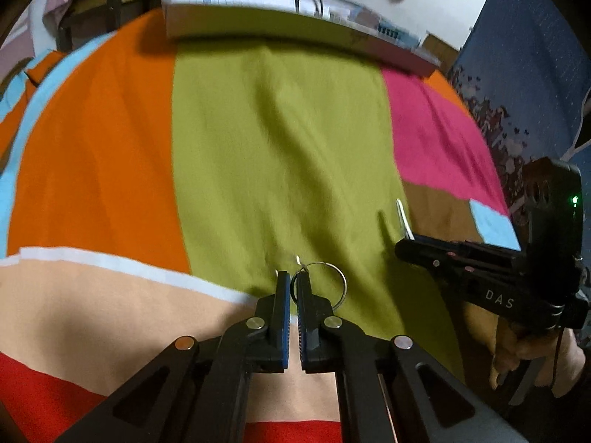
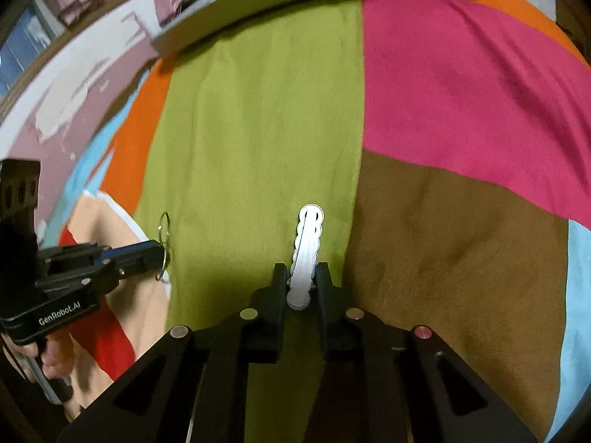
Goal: Organize jewelry
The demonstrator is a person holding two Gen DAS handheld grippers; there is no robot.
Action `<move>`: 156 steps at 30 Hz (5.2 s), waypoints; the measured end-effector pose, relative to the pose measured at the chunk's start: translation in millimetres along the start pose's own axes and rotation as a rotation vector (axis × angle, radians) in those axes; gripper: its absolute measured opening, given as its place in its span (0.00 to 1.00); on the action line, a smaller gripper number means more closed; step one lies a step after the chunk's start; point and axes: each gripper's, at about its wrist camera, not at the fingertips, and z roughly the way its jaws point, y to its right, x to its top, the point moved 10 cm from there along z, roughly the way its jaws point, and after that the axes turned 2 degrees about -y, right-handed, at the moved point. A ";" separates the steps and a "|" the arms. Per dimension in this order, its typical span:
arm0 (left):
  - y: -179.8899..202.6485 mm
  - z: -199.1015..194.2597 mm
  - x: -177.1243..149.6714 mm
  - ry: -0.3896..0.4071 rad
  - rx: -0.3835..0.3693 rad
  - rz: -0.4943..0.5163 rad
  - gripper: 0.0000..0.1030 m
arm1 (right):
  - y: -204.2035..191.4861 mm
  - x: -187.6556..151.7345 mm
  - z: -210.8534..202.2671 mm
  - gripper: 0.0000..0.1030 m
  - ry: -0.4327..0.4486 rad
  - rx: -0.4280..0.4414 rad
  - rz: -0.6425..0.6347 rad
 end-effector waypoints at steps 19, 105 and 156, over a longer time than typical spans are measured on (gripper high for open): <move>1.3 -65.9 108.2 0.262 0.035 -0.025 0.04 | -40.5 77.2 -74.6 0.13 0.287 0.062 -0.098; 33.2 -268.3 20.1 0.793 0.300 -0.067 1.00 | -76.6 57.3 -341.5 0.92 0.842 -0.106 -0.238; 19.7 -248.8 -32.5 0.776 0.331 -0.085 1.00 | -62.5 -5.4 -319.9 0.92 0.819 -0.123 -0.195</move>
